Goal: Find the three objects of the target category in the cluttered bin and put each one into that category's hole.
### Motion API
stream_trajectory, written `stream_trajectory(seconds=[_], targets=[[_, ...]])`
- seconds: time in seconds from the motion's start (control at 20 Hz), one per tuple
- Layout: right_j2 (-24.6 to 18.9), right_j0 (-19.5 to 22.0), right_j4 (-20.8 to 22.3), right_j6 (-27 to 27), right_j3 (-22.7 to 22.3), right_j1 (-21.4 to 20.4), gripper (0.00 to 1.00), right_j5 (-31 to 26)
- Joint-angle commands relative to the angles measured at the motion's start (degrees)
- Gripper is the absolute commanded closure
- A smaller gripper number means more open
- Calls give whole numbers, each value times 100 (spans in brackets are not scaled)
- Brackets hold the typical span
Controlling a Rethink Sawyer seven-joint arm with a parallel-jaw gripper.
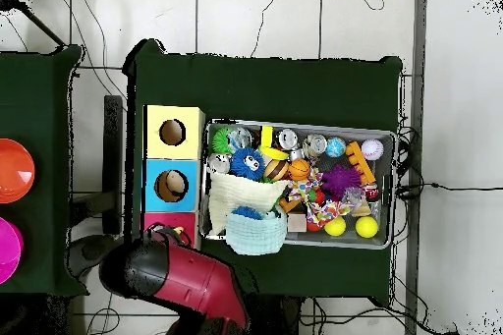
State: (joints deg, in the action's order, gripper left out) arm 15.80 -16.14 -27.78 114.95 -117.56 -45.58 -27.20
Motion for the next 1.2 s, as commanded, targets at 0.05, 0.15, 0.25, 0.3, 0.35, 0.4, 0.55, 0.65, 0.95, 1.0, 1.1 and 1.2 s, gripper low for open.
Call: stream_trajectory(seconds=[0.05, 0.15, 0.25, 0.3, 0.35, 0.4, 0.55, 0.65, 0.95, 1.0, 1.1, 1.2], targets=[[-636, 241, -95, 878, -239, 116, 100, 496], [-602, 198, -80, 954, -202, 138, 100, 459], [-548, 105, -85, 1068, -174, 150, 100, 393], [-525, 64, -96, 1123, -165, 160, 100, 373], [-499, 15, -110, 1185, -157, 167, 100, 346], [-473, -35, -124, 1246, -149, 175, 100, 318], [-413, -147, -158, 1372, -157, 172, 100, 277], [-389, -169, -167, 1382, -167, 160, 100, 252], [-291, -259, -165, 1415, -181, 148, 100, 137], [-305, -269, -182, 1418, -205, 135, 100, 147], [-282, -291, -170, 1414, -204, 134, 100, 139], [-289, -293, -181, 1405, -235, 135, 100, 169]])
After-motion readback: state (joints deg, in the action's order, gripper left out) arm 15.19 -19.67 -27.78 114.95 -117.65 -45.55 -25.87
